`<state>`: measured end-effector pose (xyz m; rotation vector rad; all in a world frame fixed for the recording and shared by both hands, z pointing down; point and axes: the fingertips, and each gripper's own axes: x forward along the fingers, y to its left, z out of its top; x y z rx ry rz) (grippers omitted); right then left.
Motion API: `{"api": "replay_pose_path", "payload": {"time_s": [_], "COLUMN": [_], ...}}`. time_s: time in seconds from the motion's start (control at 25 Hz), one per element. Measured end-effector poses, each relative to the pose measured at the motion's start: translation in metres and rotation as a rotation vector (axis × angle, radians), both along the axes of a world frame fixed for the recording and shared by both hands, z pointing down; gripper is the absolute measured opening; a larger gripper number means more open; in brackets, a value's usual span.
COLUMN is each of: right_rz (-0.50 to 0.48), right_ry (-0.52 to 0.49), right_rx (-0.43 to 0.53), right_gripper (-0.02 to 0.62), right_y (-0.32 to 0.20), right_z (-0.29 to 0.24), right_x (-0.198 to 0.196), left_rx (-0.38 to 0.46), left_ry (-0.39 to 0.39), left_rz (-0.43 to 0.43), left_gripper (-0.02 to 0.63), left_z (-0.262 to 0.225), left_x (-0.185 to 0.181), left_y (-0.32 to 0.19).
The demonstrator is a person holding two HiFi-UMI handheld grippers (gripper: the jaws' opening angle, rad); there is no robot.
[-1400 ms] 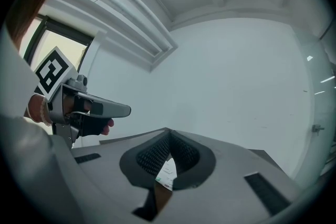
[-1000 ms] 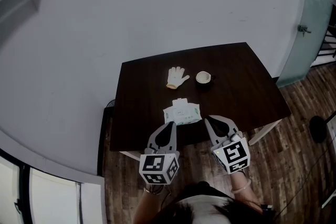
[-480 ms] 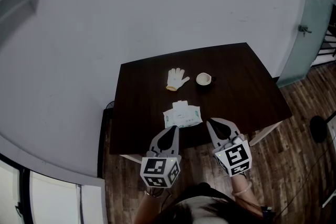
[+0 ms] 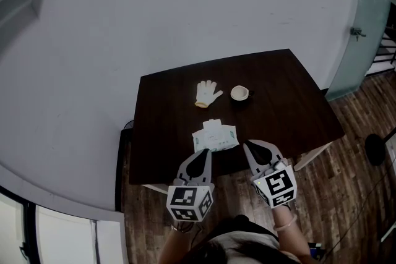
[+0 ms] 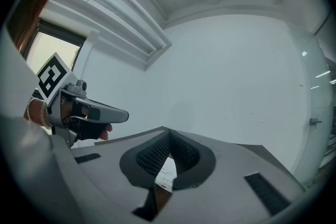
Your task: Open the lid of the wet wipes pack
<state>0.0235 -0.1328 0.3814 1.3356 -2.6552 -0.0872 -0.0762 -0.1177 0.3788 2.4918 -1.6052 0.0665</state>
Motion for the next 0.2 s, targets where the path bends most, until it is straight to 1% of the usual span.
{"api": "replay_pose_path", "payload": {"time_s": [0.2], "right_rz": [-0.002], "right_ry": [0.002], "right_rx": [-0.001], "right_gripper": [0.006], "right_y": [-0.0024], "right_z": [-0.0001], "right_x": [-0.0016], "left_rx": [-0.007], "left_ry": [0.004], "left_rz": [0.003], "left_gripper": [0.014], "left_z": [0.002], "left_x": [-0.0005], "left_y": [-0.0017]}}
